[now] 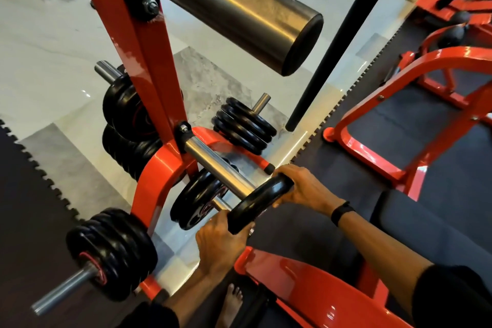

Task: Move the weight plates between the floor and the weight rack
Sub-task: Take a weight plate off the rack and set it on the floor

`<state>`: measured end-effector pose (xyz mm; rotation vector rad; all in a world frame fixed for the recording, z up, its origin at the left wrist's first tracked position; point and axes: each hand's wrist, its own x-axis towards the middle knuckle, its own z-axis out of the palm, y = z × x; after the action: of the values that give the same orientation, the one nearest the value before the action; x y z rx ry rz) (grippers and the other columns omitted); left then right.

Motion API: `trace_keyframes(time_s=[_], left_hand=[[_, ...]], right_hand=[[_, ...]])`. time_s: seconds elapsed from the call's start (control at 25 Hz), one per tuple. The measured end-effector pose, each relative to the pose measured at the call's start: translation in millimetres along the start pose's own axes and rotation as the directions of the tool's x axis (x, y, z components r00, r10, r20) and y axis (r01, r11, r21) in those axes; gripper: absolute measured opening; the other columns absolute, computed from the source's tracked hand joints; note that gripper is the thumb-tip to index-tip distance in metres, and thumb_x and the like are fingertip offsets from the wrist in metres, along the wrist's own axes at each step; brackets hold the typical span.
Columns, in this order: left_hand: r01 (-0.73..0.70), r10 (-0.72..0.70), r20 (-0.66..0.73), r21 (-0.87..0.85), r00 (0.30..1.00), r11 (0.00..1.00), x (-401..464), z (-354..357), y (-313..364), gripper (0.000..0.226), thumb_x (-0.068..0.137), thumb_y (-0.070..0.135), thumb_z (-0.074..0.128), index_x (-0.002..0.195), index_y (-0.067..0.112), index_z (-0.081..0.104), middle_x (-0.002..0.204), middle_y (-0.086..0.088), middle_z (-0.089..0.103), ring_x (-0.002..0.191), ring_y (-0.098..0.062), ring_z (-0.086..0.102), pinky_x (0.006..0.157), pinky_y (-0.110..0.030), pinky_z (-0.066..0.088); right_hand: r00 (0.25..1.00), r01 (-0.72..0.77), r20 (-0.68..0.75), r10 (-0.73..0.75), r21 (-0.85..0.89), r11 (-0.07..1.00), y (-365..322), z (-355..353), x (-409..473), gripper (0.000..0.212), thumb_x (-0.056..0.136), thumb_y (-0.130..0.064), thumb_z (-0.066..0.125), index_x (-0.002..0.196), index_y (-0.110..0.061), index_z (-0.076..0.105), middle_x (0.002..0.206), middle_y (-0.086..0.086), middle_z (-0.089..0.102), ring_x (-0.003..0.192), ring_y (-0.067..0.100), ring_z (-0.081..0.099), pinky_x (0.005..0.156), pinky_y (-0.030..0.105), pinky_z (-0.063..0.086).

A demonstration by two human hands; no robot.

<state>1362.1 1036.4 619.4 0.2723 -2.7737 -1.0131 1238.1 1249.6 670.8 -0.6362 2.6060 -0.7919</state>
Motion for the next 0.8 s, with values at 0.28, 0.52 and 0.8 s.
trace_keyframes(time_s=[0.28,0.52,0.8], left_hand=[[-0.006,0.010,-0.063,0.062,0.998,0.998,10.7,2.2,0.4,0.046,0.057,0.037,0.094,0.083,0.007,0.069,0.064,-0.005,0.067,0.056,-0.027,0.067,0.047,-0.031,0.050],[0.075,-0.050,-0.109,0.231,0.993,0.970,90.7,-26.7,-9.0,0.094,0.069,0.052,0.080,0.146,0.014,0.042,0.156,-0.024,0.030,0.142,-0.044,0.031,0.117,-0.059,0.025],[0.195,-0.118,-0.219,0.370,0.968,0.908,159.3,-50.5,-27.2,0.126,0.069,0.093,0.031,0.157,0.006,0.008,0.158,-0.035,-0.002,0.148,-0.049,0.000,0.114,-0.071,0.005]], right_hand=[[0.992,0.095,0.090,-0.085,-0.119,0.988,-15.3,-11.5,33.5,0.055,0.075,-0.033,0.083,0.120,-0.010,0.061,0.115,0.009,0.063,0.104,0.023,0.060,0.091,0.023,0.048],[0.974,0.180,-0.078,-0.213,-0.305,0.935,-43.5,11.7,120.0,0.086,0.072,-0.045,0.081,0.144,-0.022,0.041,0.139,0.010,0.056,0.131,0.031,0.050,0.106,0.059,0.037],[0.972,-0.083,-0.235,-0.022,-0.429,0.900,-99.3,31.8,182.9,0.107,0.075,-0.045,0.080,0.154,-0.009,0.018,0.153,0.017,0.037,0.138,0.036,0.039,0.114,0.064,0.025]])
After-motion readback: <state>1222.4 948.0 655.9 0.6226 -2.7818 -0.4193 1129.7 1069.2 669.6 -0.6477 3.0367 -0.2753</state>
